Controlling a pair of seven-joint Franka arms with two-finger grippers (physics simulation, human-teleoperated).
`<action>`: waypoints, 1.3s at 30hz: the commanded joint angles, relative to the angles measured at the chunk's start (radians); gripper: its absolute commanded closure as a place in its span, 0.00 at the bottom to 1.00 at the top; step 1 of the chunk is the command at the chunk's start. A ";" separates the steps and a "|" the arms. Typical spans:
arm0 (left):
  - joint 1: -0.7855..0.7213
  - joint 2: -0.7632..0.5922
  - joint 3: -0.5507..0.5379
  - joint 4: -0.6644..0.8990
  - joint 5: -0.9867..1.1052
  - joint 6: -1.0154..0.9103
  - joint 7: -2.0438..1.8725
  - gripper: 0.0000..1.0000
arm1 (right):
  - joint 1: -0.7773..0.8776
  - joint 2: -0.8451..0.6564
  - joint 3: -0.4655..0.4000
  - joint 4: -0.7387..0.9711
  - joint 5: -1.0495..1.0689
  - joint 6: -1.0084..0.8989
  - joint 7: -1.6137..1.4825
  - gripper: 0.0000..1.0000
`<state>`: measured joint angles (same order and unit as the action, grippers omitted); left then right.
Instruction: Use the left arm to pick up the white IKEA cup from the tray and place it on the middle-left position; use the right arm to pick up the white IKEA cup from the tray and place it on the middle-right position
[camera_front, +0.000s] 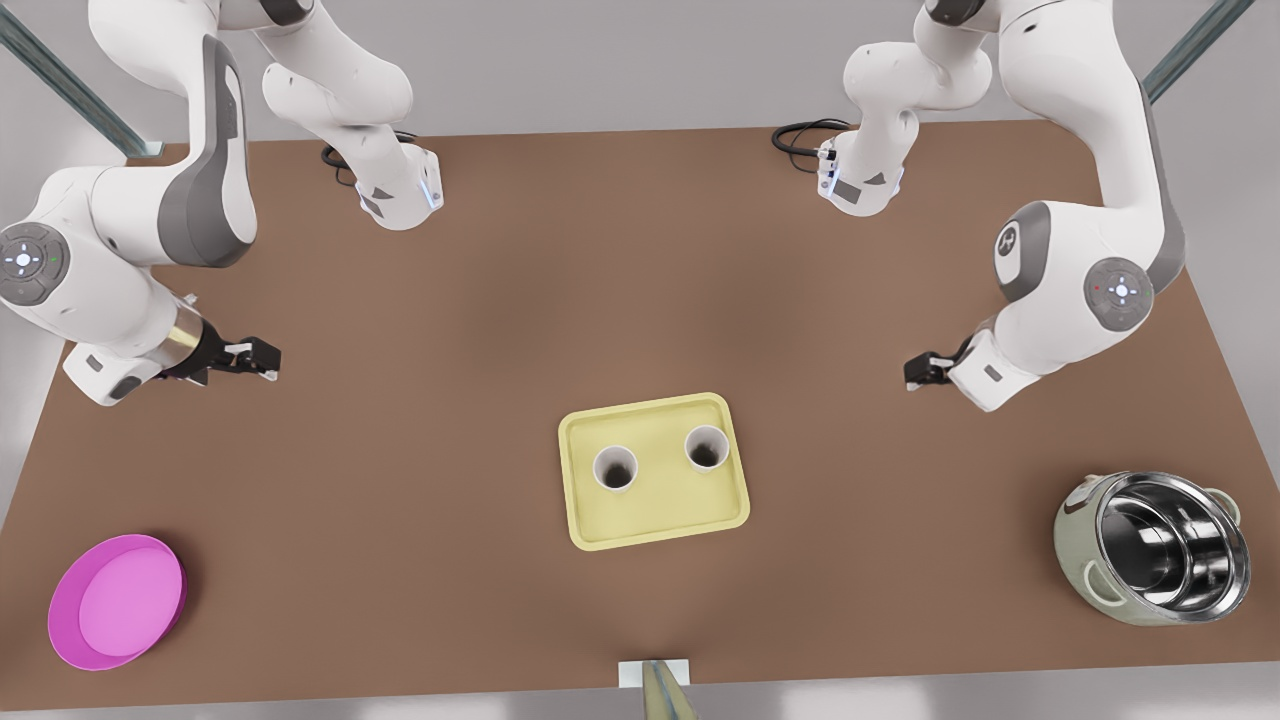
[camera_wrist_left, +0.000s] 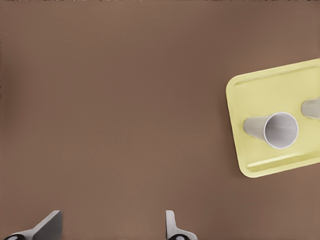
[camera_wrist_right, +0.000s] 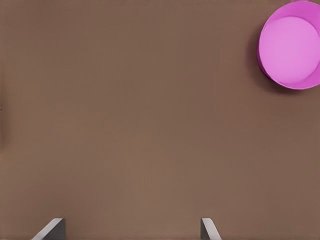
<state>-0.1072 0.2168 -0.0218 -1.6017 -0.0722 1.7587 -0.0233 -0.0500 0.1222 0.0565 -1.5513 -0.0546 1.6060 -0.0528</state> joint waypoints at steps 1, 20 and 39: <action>-0.002 -0.002 -0.001 0.000 0.003 0.035 0.013 0.00 | 0.001 -0.001 0.000 0.000 0.001 0.005 -0.021 0.00; 0.057 0.067 0.022 0.124 0.003 0.031 0.003 0.00 | 0.483 0.678 0.063 0.361 0.009 0.584 0.421 0.00; 0.061 0.067 0.020 0.120 0.006 0.036 0.008 0.00 | 0.509 0.821 0.117 0.378 0.002 0.655 0.335 0.00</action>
<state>-0.0470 0.2858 -0.0015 -1.4815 -0.0673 1.7948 -0.0206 0.4586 0.9439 0.1732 -1.1731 -0.0513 2.2370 0.2571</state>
